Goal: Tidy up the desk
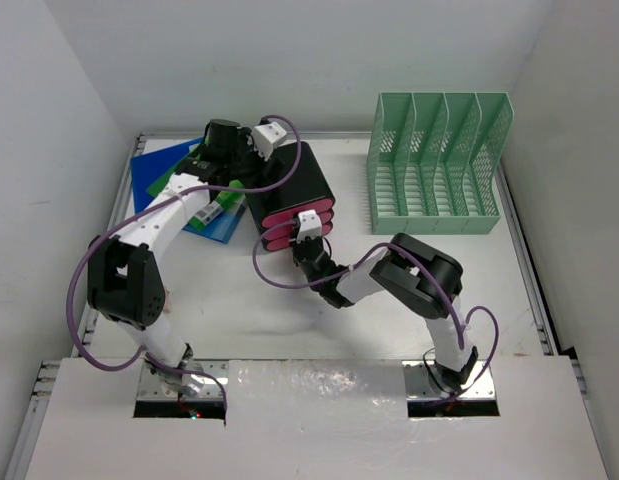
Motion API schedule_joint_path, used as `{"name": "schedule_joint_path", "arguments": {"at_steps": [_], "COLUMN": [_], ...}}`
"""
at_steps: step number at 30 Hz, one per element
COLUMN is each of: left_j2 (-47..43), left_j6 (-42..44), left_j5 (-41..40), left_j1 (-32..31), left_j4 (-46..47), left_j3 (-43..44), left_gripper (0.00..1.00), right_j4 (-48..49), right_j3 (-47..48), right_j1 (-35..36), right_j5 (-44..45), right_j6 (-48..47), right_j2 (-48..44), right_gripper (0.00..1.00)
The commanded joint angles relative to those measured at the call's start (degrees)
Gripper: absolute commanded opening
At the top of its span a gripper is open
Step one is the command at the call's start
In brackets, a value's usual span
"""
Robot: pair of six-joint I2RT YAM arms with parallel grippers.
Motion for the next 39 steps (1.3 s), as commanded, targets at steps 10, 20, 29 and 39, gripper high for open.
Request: {"name": "schedule_joint_path", "arguments": {"at_steps": [10, 20, 29, 39], "left_j2": [1.0, -2.6, -4.1, -13.8], "left_j6": [1.8, 0.3, -2.4, -3.8], "left_j5": [-0.4, 1.8, 2.7, -6.9], "left_j1": [-0.1, 0.5, 0.5, 1.7], "left_j4": [-4.1, -6.0, -10.4, -22.5], "left_j3": [1.7, 1.5, 6.7, 10.8], "left_gripper": [0.75, 0.76, 0.89, 0.96], "right_j4": [0.3, -11.4, -18.5, -25.6], "right_j3": [-12.7, -20.1, -19.8, -28.8], "right_j1": [2.0, 11.7, 12.9, 13.8], "right_j5": [-5.3, -0.4, -1.8, -7.2], "right_j6": [7.4, 8.2, 2.9, 0.4], "right_j2": [-8.4, -17.6, -24.3, -39.5], "right_gripper": [0.00, 0.07, 0.67, 0.99]}}
